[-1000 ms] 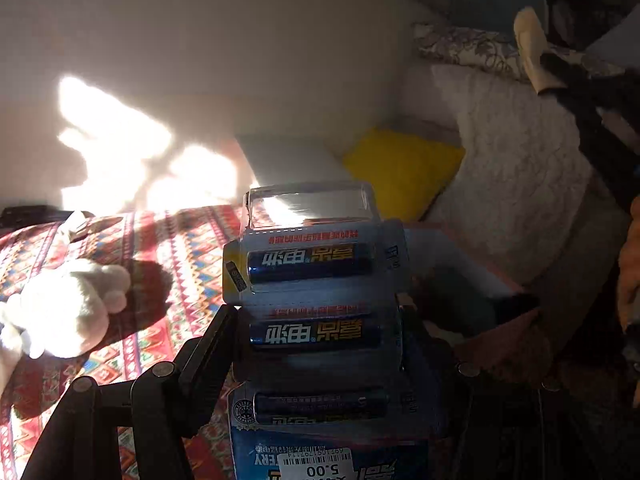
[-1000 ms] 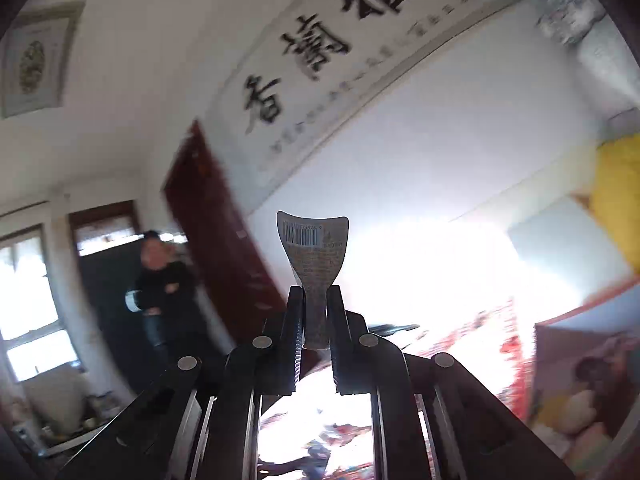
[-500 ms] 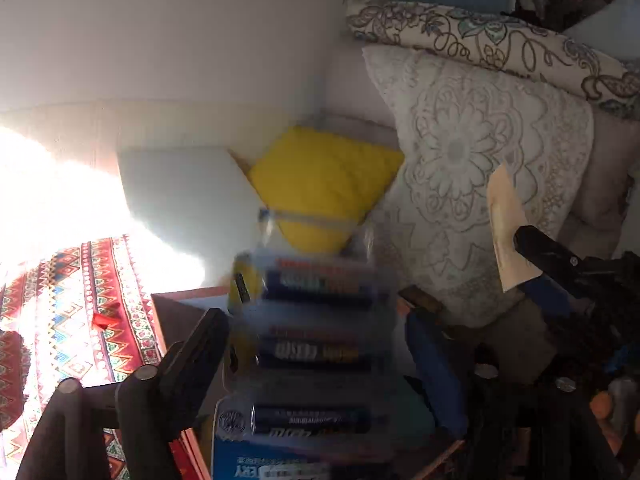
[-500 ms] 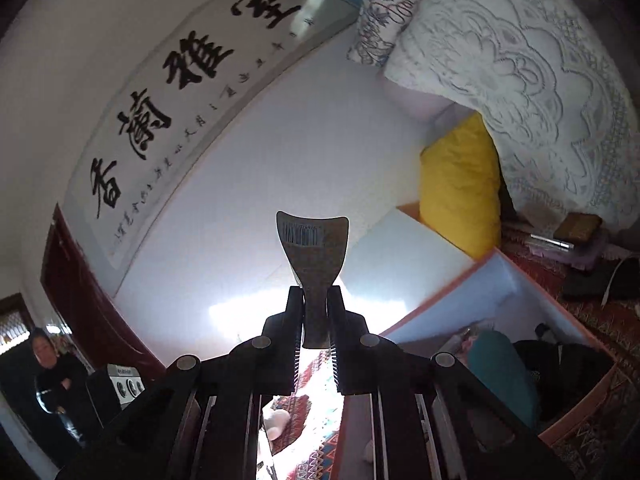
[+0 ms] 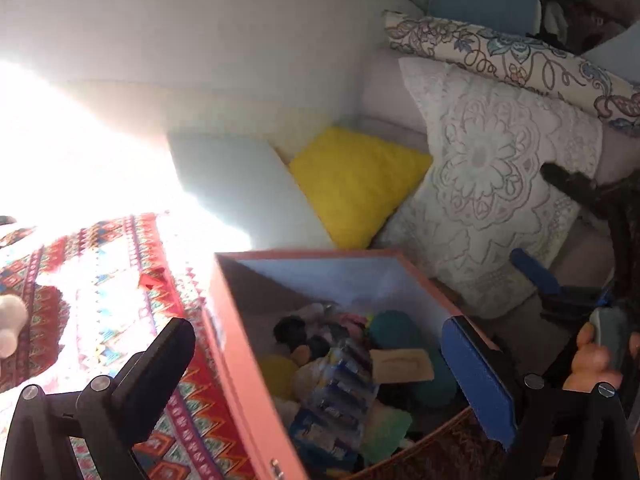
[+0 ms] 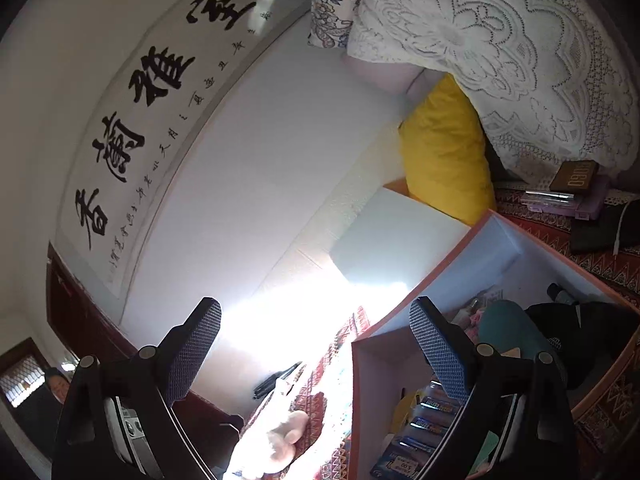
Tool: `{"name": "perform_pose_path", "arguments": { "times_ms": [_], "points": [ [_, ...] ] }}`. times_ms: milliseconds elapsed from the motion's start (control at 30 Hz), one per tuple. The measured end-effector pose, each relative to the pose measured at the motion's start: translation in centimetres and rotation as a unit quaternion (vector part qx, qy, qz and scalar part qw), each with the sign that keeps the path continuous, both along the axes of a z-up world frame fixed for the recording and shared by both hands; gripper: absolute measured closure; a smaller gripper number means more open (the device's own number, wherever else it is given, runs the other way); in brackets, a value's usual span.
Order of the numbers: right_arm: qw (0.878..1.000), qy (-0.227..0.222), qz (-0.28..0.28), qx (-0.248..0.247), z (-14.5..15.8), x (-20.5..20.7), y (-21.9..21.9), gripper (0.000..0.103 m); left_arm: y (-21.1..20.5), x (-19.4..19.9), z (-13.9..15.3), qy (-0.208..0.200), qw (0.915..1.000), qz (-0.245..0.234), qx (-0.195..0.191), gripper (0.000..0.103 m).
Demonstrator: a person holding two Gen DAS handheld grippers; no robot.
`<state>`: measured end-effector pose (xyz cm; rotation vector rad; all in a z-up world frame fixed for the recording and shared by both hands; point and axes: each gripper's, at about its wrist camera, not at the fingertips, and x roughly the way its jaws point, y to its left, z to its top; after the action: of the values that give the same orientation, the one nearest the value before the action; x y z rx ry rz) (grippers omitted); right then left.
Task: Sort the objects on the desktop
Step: 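Grasp red plastic piece with right tool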
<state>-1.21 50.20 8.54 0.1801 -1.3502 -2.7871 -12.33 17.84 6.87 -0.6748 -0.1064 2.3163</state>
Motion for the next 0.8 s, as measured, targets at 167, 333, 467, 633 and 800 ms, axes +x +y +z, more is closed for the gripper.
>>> {"name": "perform_pose_path", "arguments": {
  "times_ms": [167, 333, 467, 633, 800],
  "points": [
    [0.999, 0.003, 0.023, 0.029, 1.6, -1.0, -2.6, 0.005, -6.6, 1.8, -3.9, -0.009, 0.9957, 0.072, -0.058, 0.001],
    [0.994, -0.005, 0.075, 0.074, 2.8, -3.4, -7.4, 0.005, -13.2, 2.8, -8.2, -0.020, 0.9828, 0.140, -0.119, 0.001],
    [0.984, -0.030, 0.132, 0.111, 2.6, -6.3, -13.1, 0.005, -18.1, 1.5, -10.5, -0.015, 0.9705, 0.191, -0.146, 0.001],
    [0.966, -0.098, 0.187, 0.151, -0.6, -11.4, -20.8, 0.005, -21.9, -1.2, -12.7, -0.014, 0.9657, 0.207, -0.156, 0.001],
    [0.945, -0.173, 0.209, 0.185, -4.9, -17.1, -27.4, 0.008, -23.5, -3.6, -13.8, -0.052, 0.9673, 0.205, -0.140, 0.001]
  ]
}}
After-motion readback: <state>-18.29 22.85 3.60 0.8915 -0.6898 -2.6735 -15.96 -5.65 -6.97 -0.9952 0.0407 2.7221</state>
